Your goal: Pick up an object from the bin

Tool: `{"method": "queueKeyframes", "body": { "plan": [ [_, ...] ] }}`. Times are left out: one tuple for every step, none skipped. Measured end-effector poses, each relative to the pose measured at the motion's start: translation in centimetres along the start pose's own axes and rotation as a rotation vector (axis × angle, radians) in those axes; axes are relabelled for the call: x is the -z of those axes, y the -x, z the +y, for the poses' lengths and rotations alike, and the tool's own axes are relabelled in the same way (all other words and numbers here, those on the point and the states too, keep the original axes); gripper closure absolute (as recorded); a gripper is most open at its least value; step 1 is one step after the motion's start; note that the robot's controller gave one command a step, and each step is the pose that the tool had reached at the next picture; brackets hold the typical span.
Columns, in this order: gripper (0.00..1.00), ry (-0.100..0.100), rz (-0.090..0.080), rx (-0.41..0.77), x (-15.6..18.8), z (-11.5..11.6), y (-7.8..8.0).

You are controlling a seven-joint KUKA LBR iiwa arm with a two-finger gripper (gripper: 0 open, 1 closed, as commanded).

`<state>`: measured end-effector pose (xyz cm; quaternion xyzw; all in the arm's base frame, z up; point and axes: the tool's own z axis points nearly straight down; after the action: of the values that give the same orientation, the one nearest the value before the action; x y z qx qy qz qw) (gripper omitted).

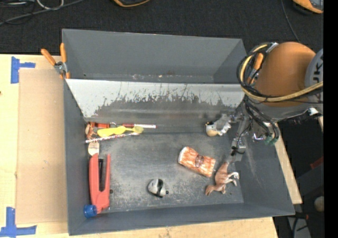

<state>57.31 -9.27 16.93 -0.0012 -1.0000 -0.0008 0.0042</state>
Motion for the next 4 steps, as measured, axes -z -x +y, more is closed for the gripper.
{"method": "queueKeyframes", "body": {
  "plan": [
    [0.00,-0.001,-0.008,0.002,0.4,0.0,0.2],
    [0.00,0.000,-0.008,-0.064,-3.9,1.1,-2.2],
    [0.00,0.000,-0.015,-0.131,-9.2,0.6,-3.4],
    [1.00,0.002,-0.007,-0.141,-10.0,4.9,-4.6]
  ]
}}
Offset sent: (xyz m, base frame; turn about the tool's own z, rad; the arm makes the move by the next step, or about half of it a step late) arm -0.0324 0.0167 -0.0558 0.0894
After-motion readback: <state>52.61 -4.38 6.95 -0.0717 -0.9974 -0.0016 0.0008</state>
